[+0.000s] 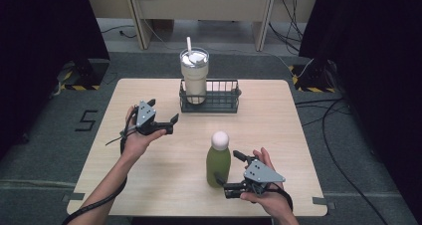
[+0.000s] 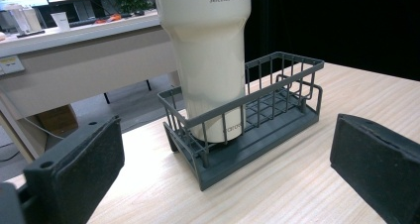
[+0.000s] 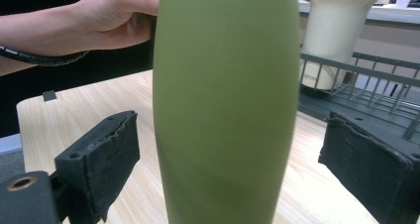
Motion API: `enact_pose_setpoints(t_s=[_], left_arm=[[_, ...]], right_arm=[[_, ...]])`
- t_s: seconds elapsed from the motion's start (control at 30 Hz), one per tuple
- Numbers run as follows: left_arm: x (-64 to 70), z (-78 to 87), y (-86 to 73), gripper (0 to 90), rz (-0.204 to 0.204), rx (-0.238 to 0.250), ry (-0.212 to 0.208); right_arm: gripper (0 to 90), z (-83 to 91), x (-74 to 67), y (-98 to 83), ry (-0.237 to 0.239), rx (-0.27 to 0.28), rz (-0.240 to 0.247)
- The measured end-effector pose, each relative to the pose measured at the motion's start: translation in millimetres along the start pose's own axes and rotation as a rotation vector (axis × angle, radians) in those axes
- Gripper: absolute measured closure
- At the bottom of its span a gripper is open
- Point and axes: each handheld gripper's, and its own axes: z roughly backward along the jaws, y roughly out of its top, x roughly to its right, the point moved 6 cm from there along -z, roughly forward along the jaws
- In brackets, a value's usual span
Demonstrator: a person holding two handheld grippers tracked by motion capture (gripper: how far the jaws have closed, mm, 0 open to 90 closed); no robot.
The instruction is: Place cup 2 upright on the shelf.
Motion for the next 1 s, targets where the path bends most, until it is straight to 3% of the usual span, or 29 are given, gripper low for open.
enact_pose_setpoints(t_s=[0.37,0.57,1.0], left_arm=[[4.7,8.7,-9.6,0.0,-0.001,-0.007,-0.012],[7.0,12.7,-16.9,0.0,0.007,-0.011,-0.015],[10.4,16.4,-30.8,0.0,0.028,-0.019,-0.016]], right_arm=[[12.5,-18.7,-1.8,1.4,0.016,-0.019,0.008],[20.3,-25.4,-0.5,-3.5,0.016,-0.034,0.009],[20.9,-25.8,-3.7,-1.0,0.024,-0.045,0.047]])
